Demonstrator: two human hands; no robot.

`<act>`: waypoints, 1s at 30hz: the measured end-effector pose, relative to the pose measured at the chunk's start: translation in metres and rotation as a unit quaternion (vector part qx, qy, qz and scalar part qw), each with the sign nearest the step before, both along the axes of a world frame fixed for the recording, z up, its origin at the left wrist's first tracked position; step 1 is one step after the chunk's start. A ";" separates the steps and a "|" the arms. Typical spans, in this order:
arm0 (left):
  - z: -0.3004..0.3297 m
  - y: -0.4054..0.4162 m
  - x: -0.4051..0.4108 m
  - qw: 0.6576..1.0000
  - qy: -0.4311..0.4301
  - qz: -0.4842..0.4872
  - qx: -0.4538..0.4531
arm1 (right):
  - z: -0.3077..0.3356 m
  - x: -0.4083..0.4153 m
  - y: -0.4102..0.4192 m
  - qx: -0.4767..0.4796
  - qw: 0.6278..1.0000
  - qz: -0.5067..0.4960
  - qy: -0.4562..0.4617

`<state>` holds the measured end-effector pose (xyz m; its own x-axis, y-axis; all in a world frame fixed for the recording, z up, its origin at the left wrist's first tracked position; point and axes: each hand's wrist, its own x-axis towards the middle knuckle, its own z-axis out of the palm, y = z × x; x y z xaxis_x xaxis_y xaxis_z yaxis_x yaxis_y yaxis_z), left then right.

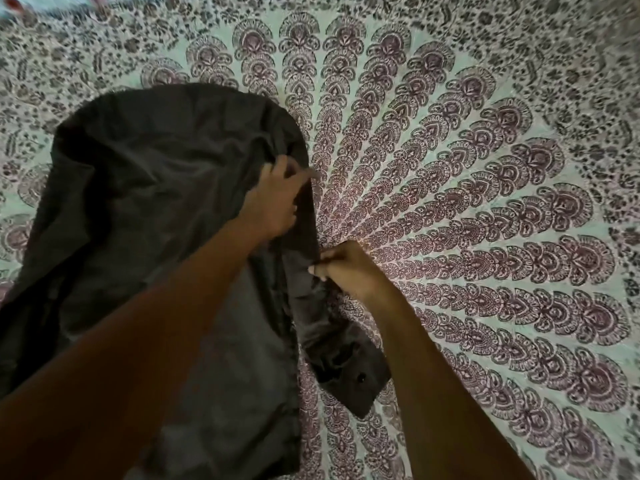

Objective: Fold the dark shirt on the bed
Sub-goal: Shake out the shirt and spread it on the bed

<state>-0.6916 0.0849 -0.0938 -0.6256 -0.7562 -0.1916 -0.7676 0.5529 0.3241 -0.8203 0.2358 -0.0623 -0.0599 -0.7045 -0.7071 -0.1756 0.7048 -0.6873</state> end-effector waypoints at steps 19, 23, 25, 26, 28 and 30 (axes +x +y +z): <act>0.009 -0.078 -0.142 0.896 0.312 0.264 0.175 | 0.023 -0.173 -0.014 -0.062 0.958 -0.072 0.270; 0.002 -0.091 -0.163 0.854 0.313 0.356 0.213 | 0.024 -0.223 -0.031 -0.033 0.939 0.018 0.343; -0.007 -0.098 -0.172 0.855 0.292 0.362 0.228 | 0.023 -0.253 -0.036 0.023 0.922 0.077 0.380; -0.010 -0.100 -0.176 0.863 0.279 0.358 0.223 | 0.022 -0.267 -0.039 0.042 0.915 0.084 0.393; -0.008 -0.100 -0.182 0.885 0.255 0.334 0.200 | 0.025 -0.293 -0.050 0.041 0.906 0.063 0.417; -0.002 -0.099 -0.191 0.894 0.249 0.325 0.183 | 0.030 -0.313 -0.066 0.013 0.899 0.015 0.438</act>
<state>-0.8822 -0.0138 -0.0961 -0.1537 -0.9345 -0.3211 -0.5986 -0.1705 0.7827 -1.1333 0.1696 -0.0325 -0.5828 -0.6996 -0.4134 -0.6612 0.7040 -0.2593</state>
